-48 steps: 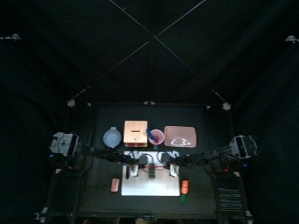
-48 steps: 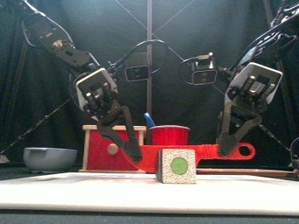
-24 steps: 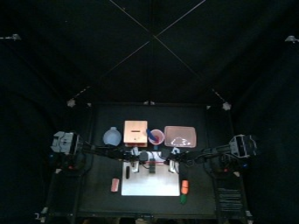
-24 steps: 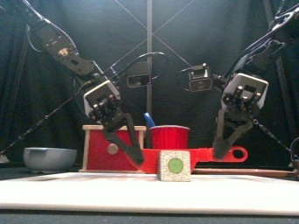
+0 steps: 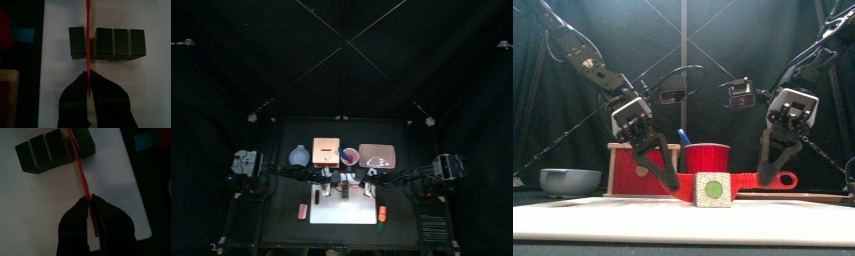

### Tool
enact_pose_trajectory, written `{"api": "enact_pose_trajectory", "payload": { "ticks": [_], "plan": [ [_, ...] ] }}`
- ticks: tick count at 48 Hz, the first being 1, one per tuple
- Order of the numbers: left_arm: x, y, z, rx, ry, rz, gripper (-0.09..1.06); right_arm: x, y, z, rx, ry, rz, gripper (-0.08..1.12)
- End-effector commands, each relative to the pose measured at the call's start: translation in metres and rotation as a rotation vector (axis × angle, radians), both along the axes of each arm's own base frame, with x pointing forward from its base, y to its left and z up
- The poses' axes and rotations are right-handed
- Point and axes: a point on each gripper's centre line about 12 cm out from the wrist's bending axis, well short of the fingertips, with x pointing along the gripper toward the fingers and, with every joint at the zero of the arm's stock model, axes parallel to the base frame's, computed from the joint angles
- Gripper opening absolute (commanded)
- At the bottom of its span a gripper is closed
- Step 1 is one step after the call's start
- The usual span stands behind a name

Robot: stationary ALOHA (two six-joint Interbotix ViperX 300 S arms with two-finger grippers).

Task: Place sushi on board then cut the sushi with the knife then place the pieces on the plate
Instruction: Cut the sushi into 4 pieces

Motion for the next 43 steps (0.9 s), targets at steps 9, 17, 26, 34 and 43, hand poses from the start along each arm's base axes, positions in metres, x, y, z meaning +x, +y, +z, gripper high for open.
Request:
{"api": "enact_pose_trajectory", "payload": {
  "ticks": [9, 17, 26, 34, 43],
  "plan": [
    [-0.003, -0.005, 0.022, -0.006, -0.043, -0.01, 0.36, 0.004, 0.001, 0.018, 0.005, 0.02, -0.021, 0.32],
    [-0.003, -0.013, 0.033, -0.009, -0.07, -0.027, 0.36, 0.005, 0.002, 0.025, 0.004, 0.023, -0.022, 0.32],
    [-0.003, -0.017, 0.045, -0.01, -0.099, -0.039, 0.36, 0.004, 0.004, 0.04, 0.006, -0.018, -0.019, 0.32],
    [-0.004, -0.024, 0.053, -0.015, -0.119, -0.056, 0.36, 0.005, 0.008, 0.056, 0.02, -0.08, -0.018, 0.32],
    [-0.005, -0.033, 0.056, -0.018, -0.126, -0.076, 0.36, 0.005, 0.014, 0.059, 0.04, -0.095, -0.013, 0.32]
  ]
}}
